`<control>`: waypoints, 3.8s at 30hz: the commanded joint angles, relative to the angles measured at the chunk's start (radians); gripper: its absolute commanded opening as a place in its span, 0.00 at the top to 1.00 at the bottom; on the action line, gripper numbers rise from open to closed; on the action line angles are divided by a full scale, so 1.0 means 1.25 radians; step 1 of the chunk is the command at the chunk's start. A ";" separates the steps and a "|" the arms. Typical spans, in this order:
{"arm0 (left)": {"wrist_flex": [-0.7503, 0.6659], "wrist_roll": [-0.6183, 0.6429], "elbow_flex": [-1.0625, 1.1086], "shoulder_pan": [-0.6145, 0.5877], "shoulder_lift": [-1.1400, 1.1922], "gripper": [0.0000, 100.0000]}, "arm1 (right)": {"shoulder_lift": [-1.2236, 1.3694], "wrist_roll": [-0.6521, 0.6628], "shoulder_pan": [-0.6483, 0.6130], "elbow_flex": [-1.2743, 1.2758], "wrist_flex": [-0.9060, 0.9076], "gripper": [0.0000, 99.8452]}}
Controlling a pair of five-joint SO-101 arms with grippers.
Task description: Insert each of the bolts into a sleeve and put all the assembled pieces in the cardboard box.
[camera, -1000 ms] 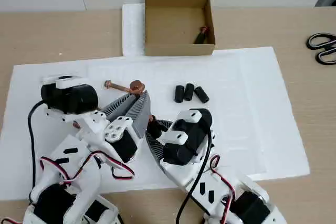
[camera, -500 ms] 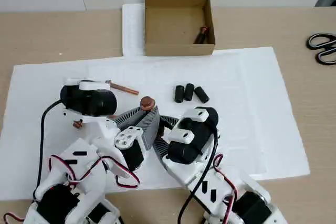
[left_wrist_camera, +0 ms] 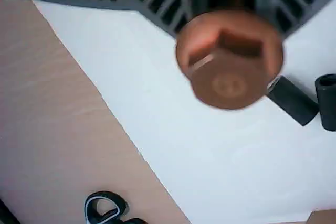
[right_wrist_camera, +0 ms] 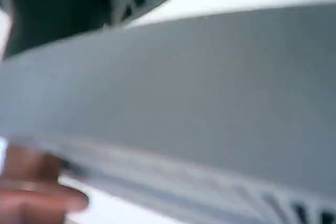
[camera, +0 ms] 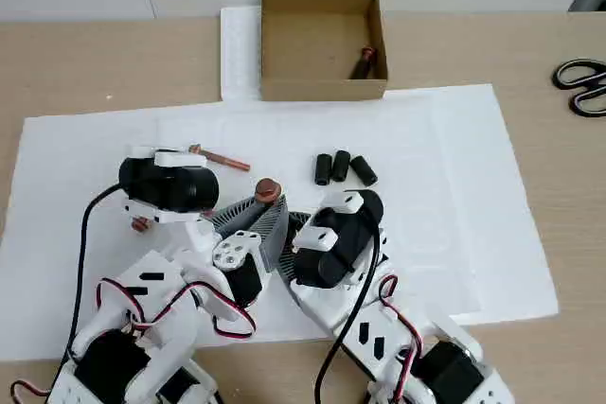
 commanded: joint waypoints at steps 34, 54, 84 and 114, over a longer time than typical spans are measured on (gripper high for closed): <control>-0.002 -0.157 -0.002 -0.098 0.015 0.85 | -0.004 0.009 0.001 -0.038 -0.044 1.00; -0.141 -0.137 -0.122 -0.180 0.058 0.85 | -0.003 0.007 0.024 0.002 -0.048 1.00; -0.142 -0.042 -0.465 -0.382 0.691 0.85 | 0.878 -0.072 0.419 -0.512 -0.153 1.00; -0.257 -0.043 -0.380 -0.388 0.766 0.85 | 1.753 -0.026 0.499 -1.424 -0.149 1.00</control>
